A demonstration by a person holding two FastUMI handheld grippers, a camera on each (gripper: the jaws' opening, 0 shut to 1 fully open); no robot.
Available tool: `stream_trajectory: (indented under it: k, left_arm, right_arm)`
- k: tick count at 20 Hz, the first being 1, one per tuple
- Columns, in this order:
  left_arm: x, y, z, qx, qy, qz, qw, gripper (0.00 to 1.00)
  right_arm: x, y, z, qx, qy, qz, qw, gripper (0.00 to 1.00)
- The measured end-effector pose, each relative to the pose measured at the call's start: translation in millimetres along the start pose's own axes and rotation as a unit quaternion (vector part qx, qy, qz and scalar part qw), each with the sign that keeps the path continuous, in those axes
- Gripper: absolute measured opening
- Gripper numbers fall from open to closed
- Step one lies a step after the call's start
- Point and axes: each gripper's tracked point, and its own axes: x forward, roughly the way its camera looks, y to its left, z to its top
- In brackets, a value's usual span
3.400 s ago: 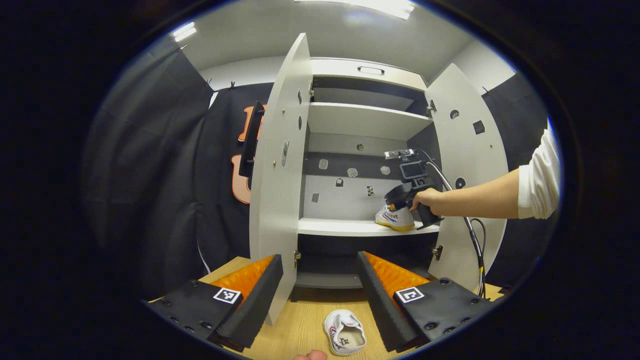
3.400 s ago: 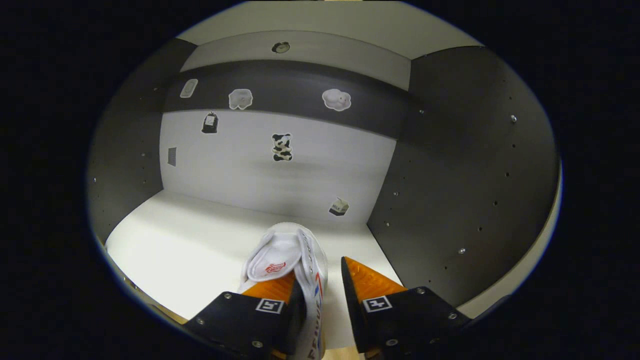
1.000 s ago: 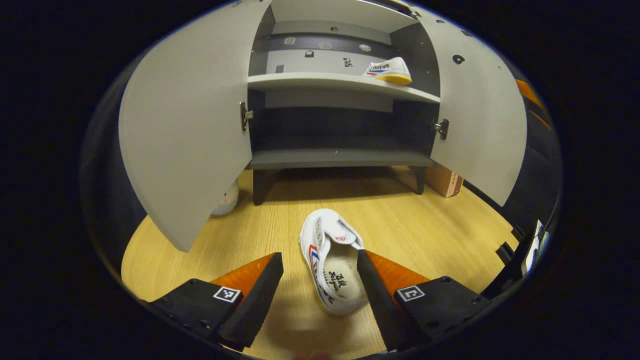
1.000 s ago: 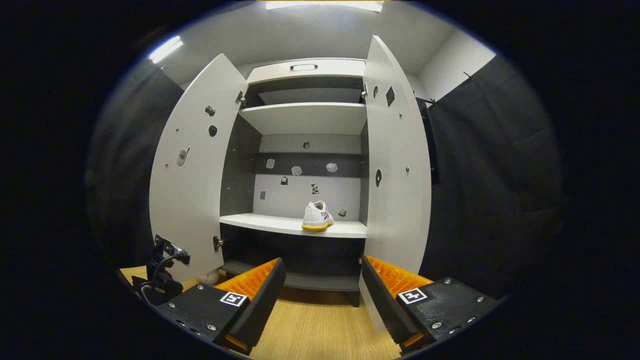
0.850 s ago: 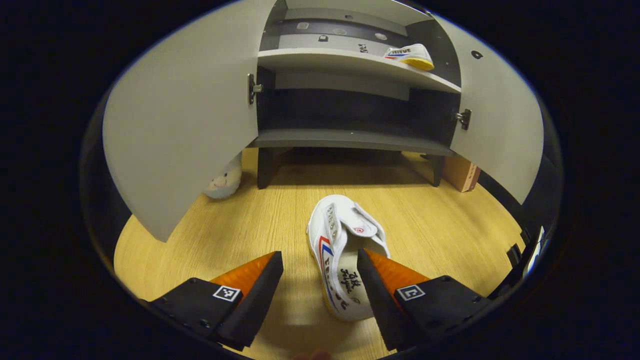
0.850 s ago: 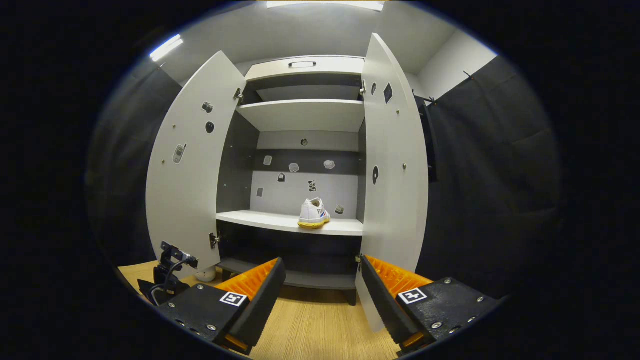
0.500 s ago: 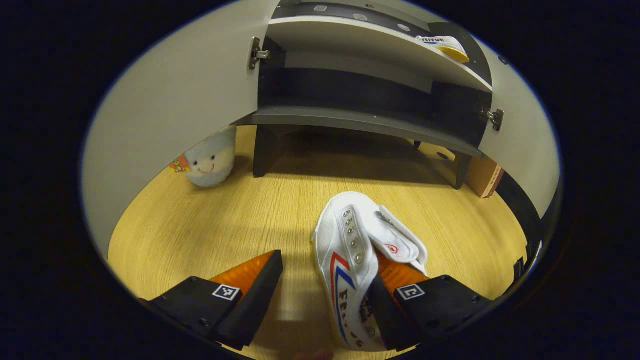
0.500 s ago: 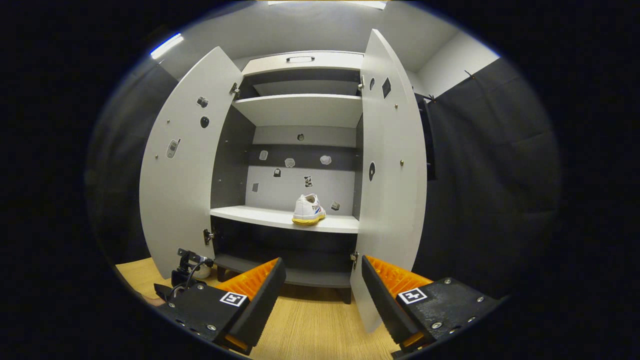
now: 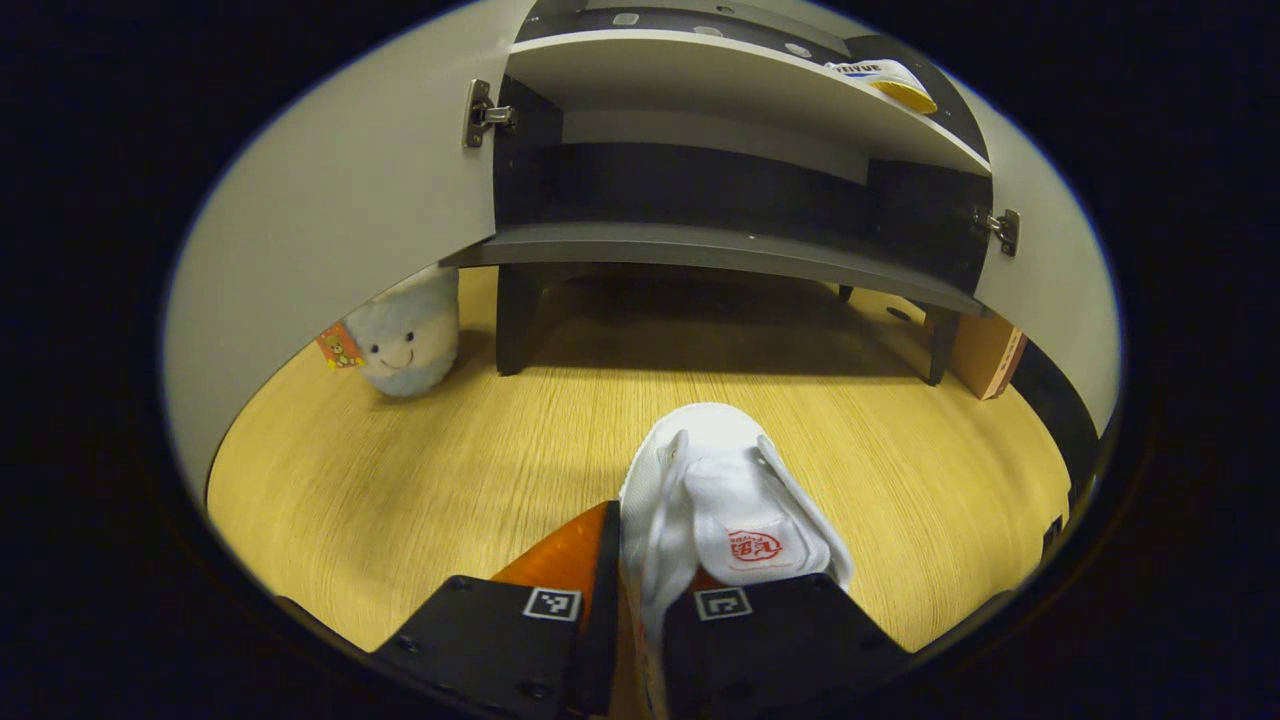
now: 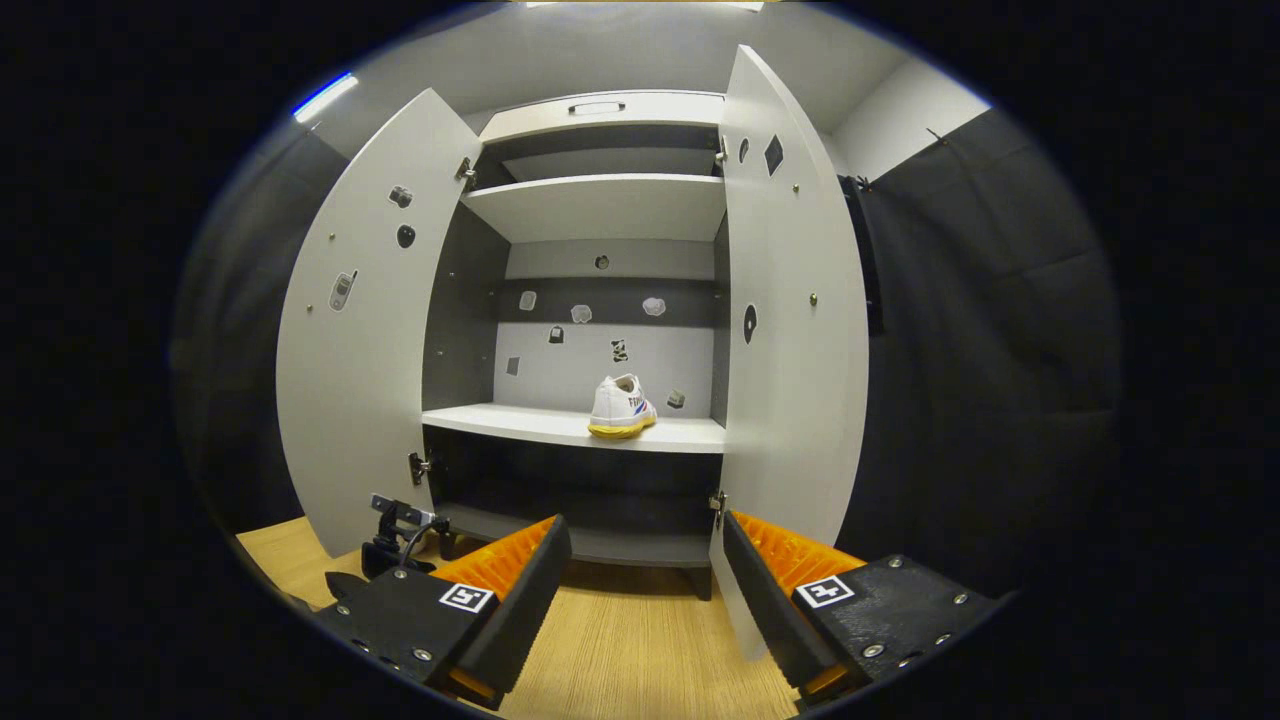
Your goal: Grab one shoe with the right hand and put it into the shoe cabinet, grab the other shoe with the left hand and put it into the shoe cabinet; then close the right door with the right hand and the left door with the left hand.
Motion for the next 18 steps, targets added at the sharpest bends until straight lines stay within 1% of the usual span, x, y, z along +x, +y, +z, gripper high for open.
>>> stream_trajectory:
  k: [1, 3, 4, 7, 8, 12, 14, 16, 17, 18]
  left_arm:
    - [-3, 4, 1, -0.006, -0.001, 0.005, 1.000, 0.16]
    - [-15, 5, 3, -0.037, -0.004, 0.008, 0.999, 0.10]
    - [-28, 7, 11, -0.042, -0.015, 0.014, 0.999, 0.10]
    - [-73, 13, 44, -0.031, -0.063, 0.039, 0.997, 0.10]
    - [-89, 14, 51, -0.029, -0.070, 0.044, 0.996, 0.10]
    - [-151, 9, 83, -0.058, -0.106, 0.052, 0.991, 0.10]
    - [-178, 13, 107, -0.068, -0.128, 0.062, 0.987, 0.10]
    - [-203, 18, 139, -0.090, -0.147, 0.061, 0.983, 0.10]
    - [-216, 21, 160, -0.097, -0.157, 0.058, 0.981, 0.10]
    - [-223, 22, 188, -0.097, -0.169, 0.053, 0.979, 0.10]
  right_arm:
    - [1, 1, 0, 0.002, -0.001, 0.002, 1.000, 0.94]
    - [1, 2, -1, 0.006, -0.003, 0.006, 1.000, 0.94]
    - [1, 3, 0, 0.009, -0.004, 0.009, 1.000, 0.94]
    - [4, 4, 2, 0.014, -0.012, 0.018, 1.000, 0.94]
    - [6, 5, 3, 0.017, -0.013, 0.023, 1.000, 0.94]
    - [11, 12, 3, 0.026, -0.018, 0.053, 0.998, 0.94]
    - [12, 17, 1, 0.026, -0.017, 0.066, 0.997, 0.94]
    - [11, 21, -3, 0.031, -0.011, 0.074, 0.997, 0.94]
    - [11, 23, -3, 0.035, -0.009, 0.078, 0.996, 0.98]
    - [12, 24, -3, 0.039, -0.009, 0.077, 0.996, 0.94]
